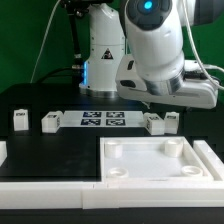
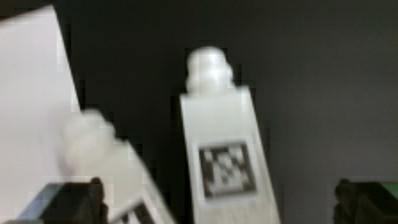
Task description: Assemble one leg
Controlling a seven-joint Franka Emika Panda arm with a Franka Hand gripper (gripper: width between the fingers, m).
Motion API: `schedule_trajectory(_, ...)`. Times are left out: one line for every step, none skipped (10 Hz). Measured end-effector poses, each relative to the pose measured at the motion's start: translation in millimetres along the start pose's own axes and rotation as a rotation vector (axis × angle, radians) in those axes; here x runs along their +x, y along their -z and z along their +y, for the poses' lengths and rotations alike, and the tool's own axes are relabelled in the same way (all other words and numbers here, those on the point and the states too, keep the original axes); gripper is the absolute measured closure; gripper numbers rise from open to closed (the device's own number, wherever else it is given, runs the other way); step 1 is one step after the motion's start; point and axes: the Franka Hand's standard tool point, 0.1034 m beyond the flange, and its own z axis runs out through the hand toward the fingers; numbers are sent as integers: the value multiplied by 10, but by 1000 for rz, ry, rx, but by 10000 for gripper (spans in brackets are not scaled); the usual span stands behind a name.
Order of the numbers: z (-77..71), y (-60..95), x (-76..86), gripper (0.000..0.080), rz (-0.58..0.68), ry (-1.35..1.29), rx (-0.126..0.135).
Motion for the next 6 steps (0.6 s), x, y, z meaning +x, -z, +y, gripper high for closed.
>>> schedule_trajectory(-11,-23,12,150,-58,-1,-6)
schedule_trajectory(-31,-64,-2,150,-131,-10,-19)
schedule_trajectory(-95,-90,30,150,-132,-11,-24)
schedule_trajectory(-149,-96,12,150,-122,0,-31)
schedule_trajectory(-191,-123,-8,150,-122,9,-41)
schedule_trajectory(-208,-159,-6,150,-122,12,-46)
